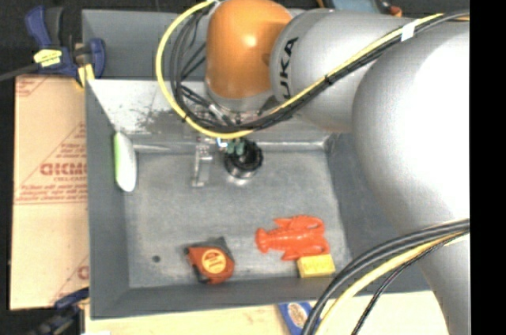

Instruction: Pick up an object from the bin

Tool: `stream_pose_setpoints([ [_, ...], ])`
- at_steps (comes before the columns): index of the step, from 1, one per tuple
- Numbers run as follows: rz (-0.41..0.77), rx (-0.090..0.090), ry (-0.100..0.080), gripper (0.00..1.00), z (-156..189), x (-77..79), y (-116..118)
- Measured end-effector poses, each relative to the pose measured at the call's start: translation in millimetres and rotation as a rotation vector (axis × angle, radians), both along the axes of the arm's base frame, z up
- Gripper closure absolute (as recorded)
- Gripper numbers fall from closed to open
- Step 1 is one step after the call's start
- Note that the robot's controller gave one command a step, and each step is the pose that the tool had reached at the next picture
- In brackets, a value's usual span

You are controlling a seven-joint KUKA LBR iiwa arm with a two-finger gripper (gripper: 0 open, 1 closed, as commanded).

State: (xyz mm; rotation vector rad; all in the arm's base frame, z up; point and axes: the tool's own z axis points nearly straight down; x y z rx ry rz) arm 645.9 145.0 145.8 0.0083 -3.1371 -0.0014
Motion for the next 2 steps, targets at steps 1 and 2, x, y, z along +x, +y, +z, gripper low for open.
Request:
stream_pose_setpoints([
  [1, -0.001, 0.0, -0.002, 0.0, 2.8, 0.1, -0.3],
  [2, 0.11, 0.0, -0.01, 0.0, 1.1, 5.5, -6.9],
])
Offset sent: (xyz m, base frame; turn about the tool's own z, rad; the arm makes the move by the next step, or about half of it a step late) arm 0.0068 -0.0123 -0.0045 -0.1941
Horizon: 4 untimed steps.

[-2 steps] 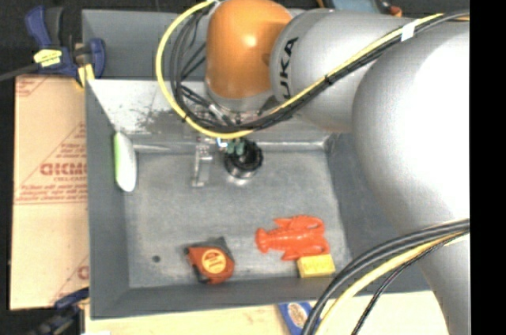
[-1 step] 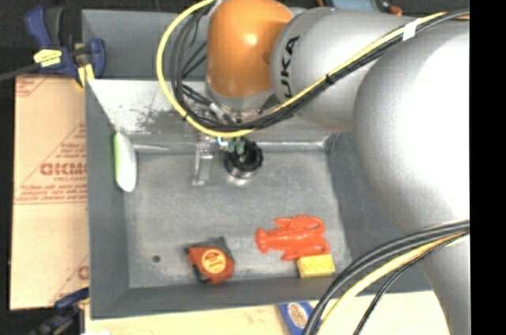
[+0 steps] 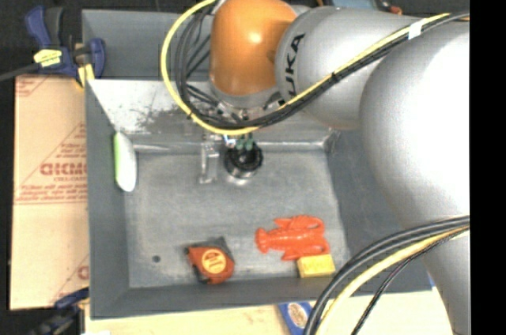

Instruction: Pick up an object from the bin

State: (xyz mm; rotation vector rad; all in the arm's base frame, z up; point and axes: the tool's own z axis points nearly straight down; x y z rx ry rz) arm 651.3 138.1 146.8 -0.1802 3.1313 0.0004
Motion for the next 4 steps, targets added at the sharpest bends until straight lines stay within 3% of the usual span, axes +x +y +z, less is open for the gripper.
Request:
stream_pose_setpoints([
  [1, 0.189, 0.0, 0.006, 0.0, 27.3, 0.4, -43.9],
  [2, 0.111, -0.001, -0.006, 0.0, 27.2, 0.5, -84.9],
  [3, 0.028, -0.001, 0.004, 0.0, 23.9, -12.1, -95.7],
  [4, 0.38, -0.003, 0.001, 0.0, 10.8, -6.2, -125.4],
])
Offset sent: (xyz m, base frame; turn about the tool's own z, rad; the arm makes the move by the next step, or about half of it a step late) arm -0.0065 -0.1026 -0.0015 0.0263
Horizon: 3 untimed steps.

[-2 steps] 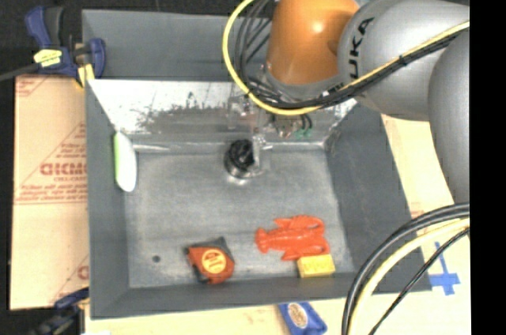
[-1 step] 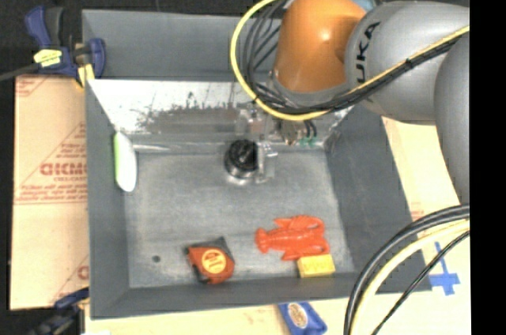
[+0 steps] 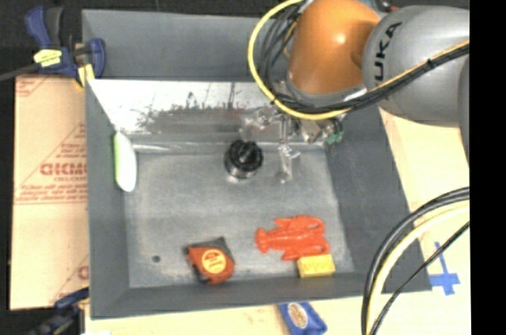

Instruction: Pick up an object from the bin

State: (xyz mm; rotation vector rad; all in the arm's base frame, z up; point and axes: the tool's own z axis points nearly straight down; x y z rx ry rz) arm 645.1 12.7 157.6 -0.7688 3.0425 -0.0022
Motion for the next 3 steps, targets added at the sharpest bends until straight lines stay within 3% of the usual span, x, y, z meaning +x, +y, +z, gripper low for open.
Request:
stream_pose_setpoints([
  [1, 0.144, -0.001, -0.003, 0.0, -34.4, -15.3, -9.6],
  [2, 0.059, 0.002, -0.006, 0.0, -74.6, -3.3, -3.3],
  [3, -0.017, 0.004, -0.005, 0.0, -87.4, 0.4, -8.7],
])
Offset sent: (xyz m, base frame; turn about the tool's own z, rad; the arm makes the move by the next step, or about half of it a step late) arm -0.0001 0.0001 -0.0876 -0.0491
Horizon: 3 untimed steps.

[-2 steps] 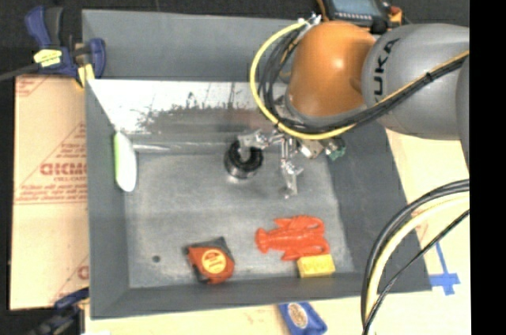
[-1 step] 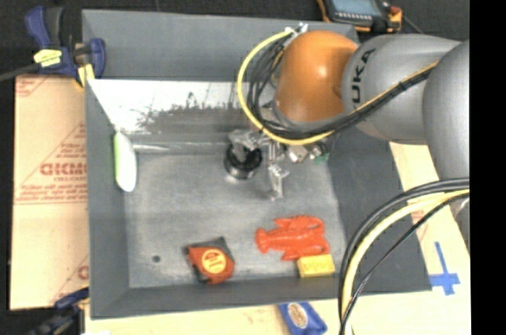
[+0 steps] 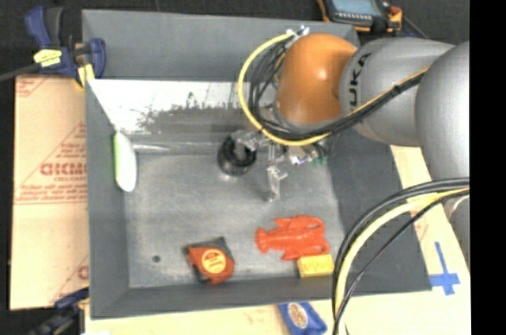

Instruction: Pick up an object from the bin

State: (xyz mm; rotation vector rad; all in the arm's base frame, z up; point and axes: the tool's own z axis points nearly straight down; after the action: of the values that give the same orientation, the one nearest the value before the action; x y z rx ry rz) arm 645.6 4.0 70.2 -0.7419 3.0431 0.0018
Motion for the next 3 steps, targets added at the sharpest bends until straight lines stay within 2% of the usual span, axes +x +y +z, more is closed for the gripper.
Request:
stream_pose_setpoints([
  [1, -0.014, -0.003, 0.004, 0.0, 33.1, 7.9, -6.7],
  [2, 0.0, -0.004, 0.001, 0.0, 35.3, 12.9, -8.6],
  [3, -0.094, 0.001, -0.008, 0.0, 11.2, 10.8, -2.9],
])
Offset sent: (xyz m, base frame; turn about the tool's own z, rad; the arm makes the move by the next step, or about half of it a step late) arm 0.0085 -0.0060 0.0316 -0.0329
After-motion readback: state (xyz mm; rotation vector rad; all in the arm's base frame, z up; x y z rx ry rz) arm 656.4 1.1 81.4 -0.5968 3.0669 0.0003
